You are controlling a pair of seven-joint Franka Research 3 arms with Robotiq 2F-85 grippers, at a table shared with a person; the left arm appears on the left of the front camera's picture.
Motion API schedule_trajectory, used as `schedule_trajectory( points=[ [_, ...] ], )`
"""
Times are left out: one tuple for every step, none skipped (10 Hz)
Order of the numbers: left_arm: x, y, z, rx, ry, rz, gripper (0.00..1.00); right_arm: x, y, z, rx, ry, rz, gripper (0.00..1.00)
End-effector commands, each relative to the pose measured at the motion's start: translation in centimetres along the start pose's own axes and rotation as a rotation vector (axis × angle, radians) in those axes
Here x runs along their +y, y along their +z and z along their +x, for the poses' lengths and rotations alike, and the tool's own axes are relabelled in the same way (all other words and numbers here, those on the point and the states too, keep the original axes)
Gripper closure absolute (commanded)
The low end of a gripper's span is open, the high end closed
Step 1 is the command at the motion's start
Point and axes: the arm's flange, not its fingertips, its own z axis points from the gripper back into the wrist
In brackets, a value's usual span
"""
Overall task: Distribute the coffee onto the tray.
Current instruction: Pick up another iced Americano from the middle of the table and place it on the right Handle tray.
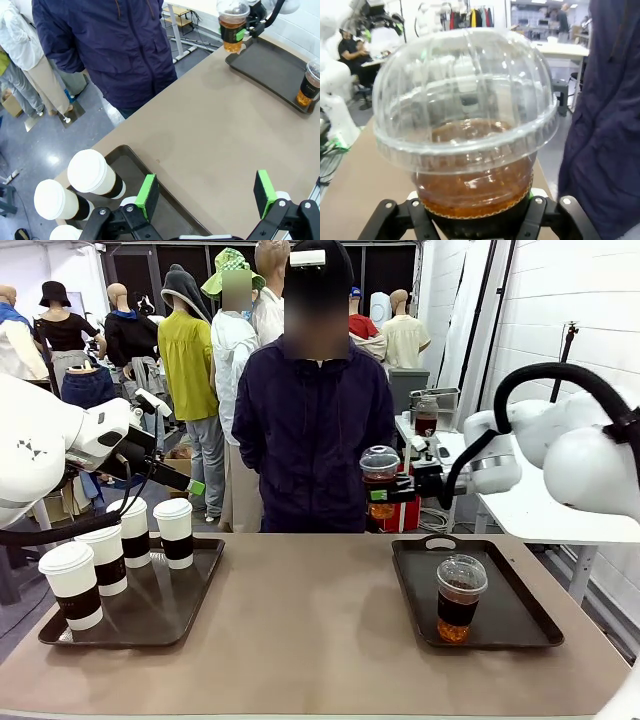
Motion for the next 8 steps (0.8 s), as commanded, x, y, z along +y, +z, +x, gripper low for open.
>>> schedule_trajectory(
  points=[
    [0.1,0.0,-0.1,-0.001,0.006,-0.008,0.0,4.0,2.0,0.1,-0.048,0.032,-0.043,0.37],
    [0.1,0.0,-0.1,-0.001,0.006,-0.008,0.0,4.5,3.7,-1.0,-0.057,0.032,-0.07,0.37],
    [0.1,0.0,-0.1,-0.001,0.006,-0.008,0.0,5.0,5.1,-2.3,-0.078,0.023,-0.098,0.37],
    [0.1,0.0,-0.1,-0.001,0.006,-0.008,0.0,5.6,6.2,-3.4,-0.095,0.016,-0.118,0.37],
    [0.1,0.0,-0.1,-0.001,0.006,-0.008,0.0,6.2,7.0,-4.6,-0.109,0.019,-0.131,0.37],
    [0.1,0.0,-0.1,-0.001,0.006,-0.008,0.0,6.5,7.7,-5.8,-0.116,0.009,-0.138,0.37],
    [0.1,0.0,-0.1,-0.001,0.006,-0.008,0.0,6.8,8.4,-6.8,-0.114,0.013,-0.15,0.37],
    [0.1,0.0,-0.1,-0.001,0.006,-0.008,0.0,7.0,9.0,-7.9,-0.117,0.006,-0.16,0.37]
  ],
)
